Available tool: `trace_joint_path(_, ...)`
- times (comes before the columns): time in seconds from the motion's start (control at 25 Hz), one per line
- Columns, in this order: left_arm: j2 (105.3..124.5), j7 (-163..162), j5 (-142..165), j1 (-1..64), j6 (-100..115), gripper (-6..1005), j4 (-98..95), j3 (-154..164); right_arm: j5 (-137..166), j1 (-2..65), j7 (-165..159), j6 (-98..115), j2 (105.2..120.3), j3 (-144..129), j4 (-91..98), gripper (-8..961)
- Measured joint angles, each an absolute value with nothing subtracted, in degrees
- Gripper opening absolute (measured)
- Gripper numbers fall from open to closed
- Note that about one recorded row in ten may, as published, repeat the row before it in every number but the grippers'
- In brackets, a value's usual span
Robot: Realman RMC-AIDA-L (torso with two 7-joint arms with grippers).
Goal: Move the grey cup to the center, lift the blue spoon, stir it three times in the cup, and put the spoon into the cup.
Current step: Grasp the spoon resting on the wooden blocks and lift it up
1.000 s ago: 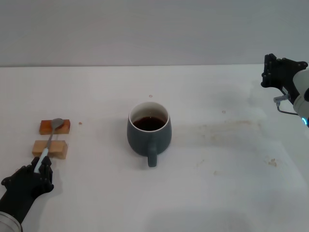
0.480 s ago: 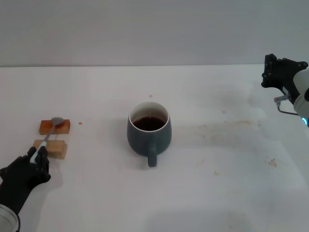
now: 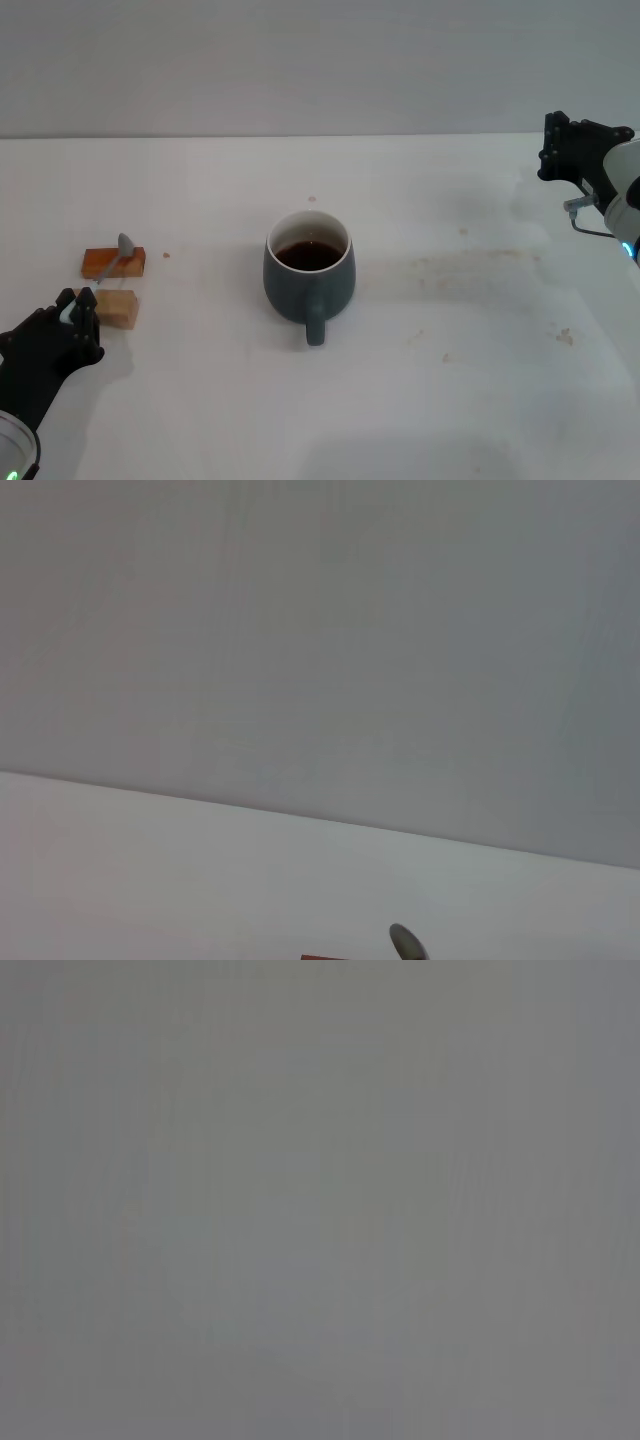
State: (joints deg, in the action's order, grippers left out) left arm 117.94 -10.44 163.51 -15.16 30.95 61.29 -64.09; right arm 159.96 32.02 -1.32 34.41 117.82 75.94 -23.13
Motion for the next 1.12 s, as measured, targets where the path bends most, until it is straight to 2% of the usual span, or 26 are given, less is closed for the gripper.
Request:
trace_joint_path(0.24,117.94,-10.44,163.57,-15.08,30.97,147,61.25,-64.39,159.95,32.08,-1.32,34.36,117.93,75.94,-23.12,29)
trace_joint_path(1.12,117.85,-10.4,163.5,-14.85,32.64,147,60.86,-65.04,159.95,32.17,-1.32,33.83,118.13,75.94,-23.12,29)
